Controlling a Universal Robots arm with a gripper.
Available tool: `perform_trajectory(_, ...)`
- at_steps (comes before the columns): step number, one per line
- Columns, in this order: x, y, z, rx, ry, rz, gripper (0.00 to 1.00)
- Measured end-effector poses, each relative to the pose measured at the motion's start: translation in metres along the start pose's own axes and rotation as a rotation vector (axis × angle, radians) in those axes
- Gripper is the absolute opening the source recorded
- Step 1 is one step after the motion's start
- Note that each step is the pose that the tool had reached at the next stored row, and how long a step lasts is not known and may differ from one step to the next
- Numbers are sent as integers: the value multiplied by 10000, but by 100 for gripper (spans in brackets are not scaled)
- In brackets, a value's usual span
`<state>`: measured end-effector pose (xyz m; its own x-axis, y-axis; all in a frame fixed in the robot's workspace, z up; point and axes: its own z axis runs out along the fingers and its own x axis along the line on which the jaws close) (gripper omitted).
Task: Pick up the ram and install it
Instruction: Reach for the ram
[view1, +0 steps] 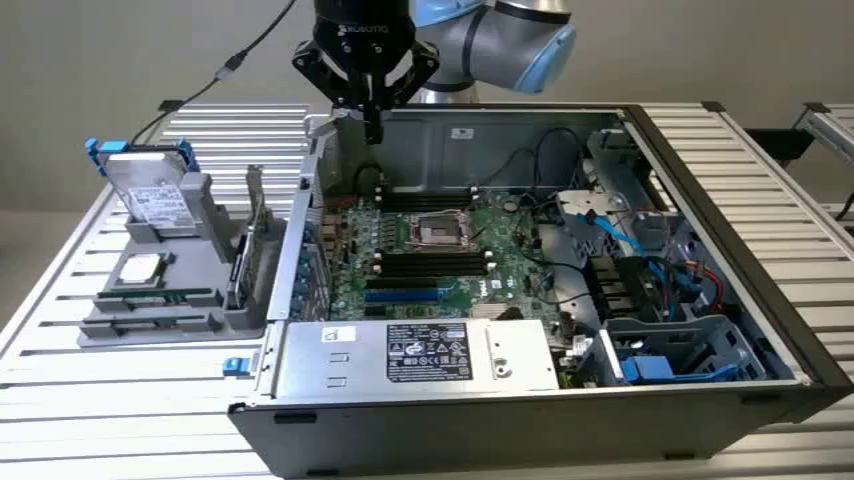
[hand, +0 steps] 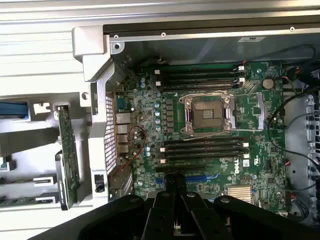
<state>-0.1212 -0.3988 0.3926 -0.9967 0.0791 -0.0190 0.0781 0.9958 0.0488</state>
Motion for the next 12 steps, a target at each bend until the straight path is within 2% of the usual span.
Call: perform_trajectory(12, 13, -5, -2, 3, 0, 3, 10)
